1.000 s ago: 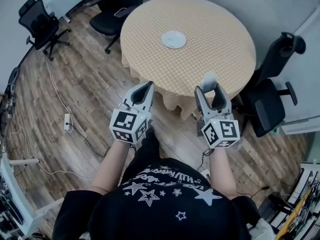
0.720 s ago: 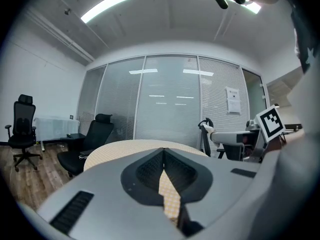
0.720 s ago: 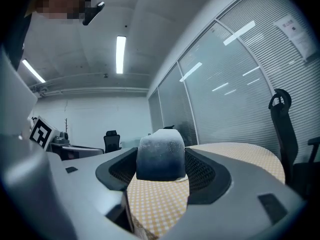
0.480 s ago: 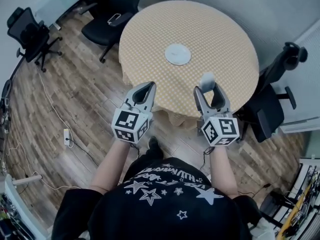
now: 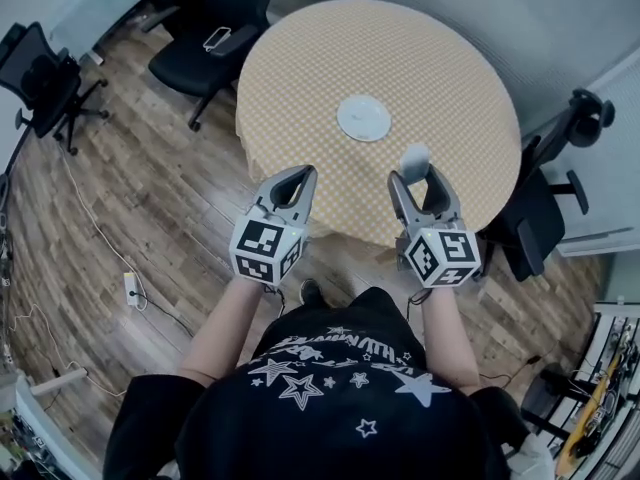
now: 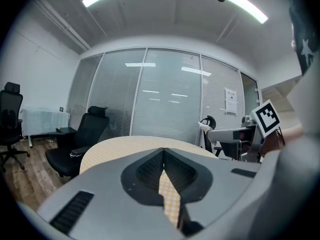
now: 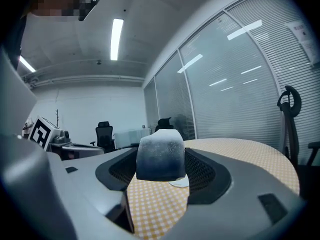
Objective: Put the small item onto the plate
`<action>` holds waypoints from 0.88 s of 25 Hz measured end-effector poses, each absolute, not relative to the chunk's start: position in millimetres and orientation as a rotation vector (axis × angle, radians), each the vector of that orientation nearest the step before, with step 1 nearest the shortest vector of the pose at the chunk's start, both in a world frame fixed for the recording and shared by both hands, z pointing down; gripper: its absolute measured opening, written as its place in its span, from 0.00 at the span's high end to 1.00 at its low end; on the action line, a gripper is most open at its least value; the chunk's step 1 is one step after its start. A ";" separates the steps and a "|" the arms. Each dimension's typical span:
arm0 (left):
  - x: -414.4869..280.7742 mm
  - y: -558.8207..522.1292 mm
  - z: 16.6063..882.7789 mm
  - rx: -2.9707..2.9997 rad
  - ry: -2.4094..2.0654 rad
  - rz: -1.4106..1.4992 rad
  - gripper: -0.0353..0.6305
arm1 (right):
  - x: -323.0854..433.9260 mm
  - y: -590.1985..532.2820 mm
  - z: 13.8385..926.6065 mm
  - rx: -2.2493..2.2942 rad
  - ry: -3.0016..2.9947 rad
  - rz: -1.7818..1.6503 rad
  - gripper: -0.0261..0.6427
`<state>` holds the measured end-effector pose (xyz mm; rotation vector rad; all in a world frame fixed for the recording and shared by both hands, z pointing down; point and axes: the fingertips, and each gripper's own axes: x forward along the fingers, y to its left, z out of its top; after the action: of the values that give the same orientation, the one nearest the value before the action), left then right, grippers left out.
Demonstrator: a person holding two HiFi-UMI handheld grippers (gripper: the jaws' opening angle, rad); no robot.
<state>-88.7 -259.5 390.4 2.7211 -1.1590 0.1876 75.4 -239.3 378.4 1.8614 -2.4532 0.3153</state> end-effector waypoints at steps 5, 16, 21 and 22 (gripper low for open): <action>-90.6 -270.5 392.9 2.688 -1.162 0.164 0.95 | 74.7 -255.8 385.0 1.830 -2.446 0.334 0.51; -88.0 -334.6 404.6 2.654 -1.276 0.216 0.95 | 85.1 -339.8 416.8 1.739 -2.478 0.364 0.51; -77.3 -371.1 411.0 2.615 -1.293 0.252 0.95 | 91.1 -381.8 442.8 1.670 -2.451 0.427 0.51; -74.6 -376.8 413.5 2.609 -1.289 0.260 0.95 | 91.2 -388.3 449.8 1.660 -2.443 0.444 0.51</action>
<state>-74.6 -376.8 413.5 2.6090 -1.2886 0.2596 91.2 -388.3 449.8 1.6597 -2.4433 0.4445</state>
